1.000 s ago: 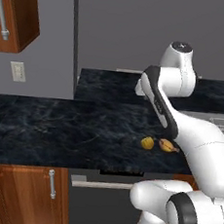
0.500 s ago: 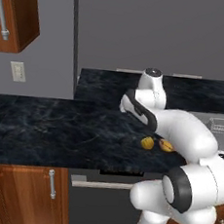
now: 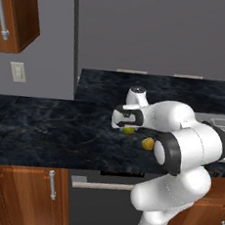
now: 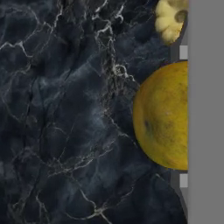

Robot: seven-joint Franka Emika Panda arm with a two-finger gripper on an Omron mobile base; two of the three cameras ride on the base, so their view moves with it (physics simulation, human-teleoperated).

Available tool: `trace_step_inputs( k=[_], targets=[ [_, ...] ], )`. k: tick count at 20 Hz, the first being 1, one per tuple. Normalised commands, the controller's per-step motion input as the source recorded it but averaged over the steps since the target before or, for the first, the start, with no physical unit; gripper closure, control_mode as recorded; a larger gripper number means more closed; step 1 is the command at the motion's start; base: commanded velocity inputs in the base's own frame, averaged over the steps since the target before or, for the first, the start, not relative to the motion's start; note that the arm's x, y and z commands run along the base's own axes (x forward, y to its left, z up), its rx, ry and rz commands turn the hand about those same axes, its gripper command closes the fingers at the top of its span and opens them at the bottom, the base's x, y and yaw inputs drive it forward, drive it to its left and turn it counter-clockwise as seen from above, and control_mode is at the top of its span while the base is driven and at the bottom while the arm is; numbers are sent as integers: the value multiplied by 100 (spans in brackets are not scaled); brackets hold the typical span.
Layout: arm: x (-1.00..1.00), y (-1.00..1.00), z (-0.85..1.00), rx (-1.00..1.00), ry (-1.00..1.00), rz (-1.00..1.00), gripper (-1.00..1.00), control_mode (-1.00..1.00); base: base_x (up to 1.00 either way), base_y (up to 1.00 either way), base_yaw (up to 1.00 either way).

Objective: Open the fridge, remove the orange, squash, and chicken drumstick, and place them on any counter.

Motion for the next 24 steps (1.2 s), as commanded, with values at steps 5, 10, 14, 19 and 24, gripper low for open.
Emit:
trace_step_inputs(
  k=[5, 10, 14, 19, 24],
  targets=[
    [21, 2, -72, 0, 4, 0, 100, -100, 0, 0, 0],
    [5, 0, -47, 0, 2, 0, 100, -100, 0, 0, 0],
    [0, 0, -7, 0, 2, 0, 100, -100, 0, 0, 0],
    [0, 0, 0, 0, 0, 0, -100, -100, 0, 0, 0],
    [0, 0, 0, 0, 0, 0, -100, -100, 0, 0, 0]
  ],
)
